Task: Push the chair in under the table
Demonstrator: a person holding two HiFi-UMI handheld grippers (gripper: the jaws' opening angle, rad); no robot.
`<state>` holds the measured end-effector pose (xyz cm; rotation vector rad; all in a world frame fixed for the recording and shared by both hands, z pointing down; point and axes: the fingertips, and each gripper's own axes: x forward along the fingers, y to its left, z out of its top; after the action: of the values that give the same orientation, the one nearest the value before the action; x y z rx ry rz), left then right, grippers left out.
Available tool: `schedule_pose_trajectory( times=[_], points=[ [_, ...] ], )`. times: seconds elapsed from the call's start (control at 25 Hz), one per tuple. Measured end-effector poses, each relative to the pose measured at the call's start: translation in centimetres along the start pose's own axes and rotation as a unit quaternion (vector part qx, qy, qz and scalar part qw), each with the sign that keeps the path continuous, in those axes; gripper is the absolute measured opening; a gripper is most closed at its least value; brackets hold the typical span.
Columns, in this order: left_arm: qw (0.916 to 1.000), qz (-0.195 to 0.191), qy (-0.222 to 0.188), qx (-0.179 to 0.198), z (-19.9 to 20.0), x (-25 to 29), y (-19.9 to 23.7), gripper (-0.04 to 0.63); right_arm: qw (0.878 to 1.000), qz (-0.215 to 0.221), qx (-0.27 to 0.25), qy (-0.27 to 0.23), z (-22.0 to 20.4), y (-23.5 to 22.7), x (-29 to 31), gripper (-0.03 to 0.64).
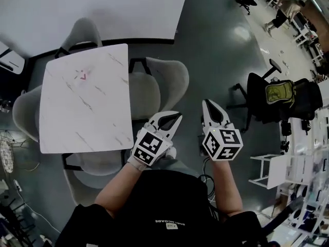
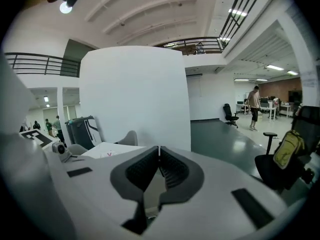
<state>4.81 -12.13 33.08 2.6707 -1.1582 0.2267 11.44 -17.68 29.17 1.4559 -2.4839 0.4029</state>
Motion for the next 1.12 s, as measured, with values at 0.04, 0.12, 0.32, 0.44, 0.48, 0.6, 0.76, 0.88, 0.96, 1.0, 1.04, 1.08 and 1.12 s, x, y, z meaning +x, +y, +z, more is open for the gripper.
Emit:
schedule_pose_trajectory(
  times=[0.04, 0.12, 0.32, 0.44, 0.48, 0.6, 0.76, 0.88, 0.96, 1.0, 1.04, 1.08, 1.12],
  points=[
    [1.0000, -0.008, -0.002, 0.002, 0.5, 0.0, -0.6, 0.005, 1.000, -0.003, 0.002, -0.004, 0.0, -0.1, -0.9, 0.021],
    [0.9996, -0.026, -0.005, -0.002, 1.2, 0.1, -1.9, 0.005, 1.000, -0.010, 0.011, -0.011, -0.3, -0.3, -2.8, 0.021],
    [0.9978, -0.057, -0.027, -0.019, 3.1, 0.1, -4.4, 0.005, 0.998, -0.025, 0.041, -0.028, -1.4, -1.4, -6.7, 0.021],
    [0.9953, -0.086, -0.034, -0.027, 3.9, 0.6, -6.1, 0.006, 0.997, -0.033, 0.054, -0.038, -2.2, -1.9, -8.6, 0.021],
    [0.9946, -0.093, -0.034, -0.030, 4.0, 0.7, -6.5, 0.005, 0.997, -0.034, 0.056, -0.039, -2.6, -1.9, -9.1, 0.021],
    [0.9929, -0.109, -0.029, -0.036, 3.9, 0.7, -7.5, 0.005, 0.997, -0.036, 0.057, -0.046, -3.5, -1.7, -10.5, 0.021],
    [0.9927, -0.116, -0.020, -0.029, 3.2, 0.6, -8.2, 0.005, 0.996, -0.053, 0.045, -0.060, -4.0, -2.3, -12.1, 0.021],
    [0.9927, -0.118, -0.014, -0.025, 3.0, 0.8, -8.0, 0.005, 0.994, -0.068, 0.051, -0.067, -4.3, -2.9, -12.8, 0.021],
    [0.9922, -0.122, -0.012, -0.024, 3.2, 0.8, -8.1, 0.005, 0.993, -0.074, 0.058, -0.069, -4.5, -3.1, -13.3, 0.021],
    [0.9920, -0.124, -0.011, -0.022, 3.3, 0.8, -8.1, 0.005, 0.993, -0.076, 0.058, -0.069, -4.5, -3.1, -13.5, 0.021],
    [0.9918, -0.125, -0.011, -0.021, 3.4, 0.8, -8.2, 0.005, 0.993, -0.079, 0.057, -0.069, -4.6, -3.1, -13.7, 0.021],
    [0.9917, -0.127, -0.011, -0.019, 3.5, 0.8, -8.3, 0.005, 0.993, -0.082, 0.057, -0.069, -4.7, -3.1, -13.8, 0.021],
    [0.9915, -0.129, -0.010, -0.018, 3.5, 0.8, -8.5, 0.005, 0.992, -0.084, 0.060, -0.070, -4.8, -3.2, -14.0, 0.021]
  ],
)
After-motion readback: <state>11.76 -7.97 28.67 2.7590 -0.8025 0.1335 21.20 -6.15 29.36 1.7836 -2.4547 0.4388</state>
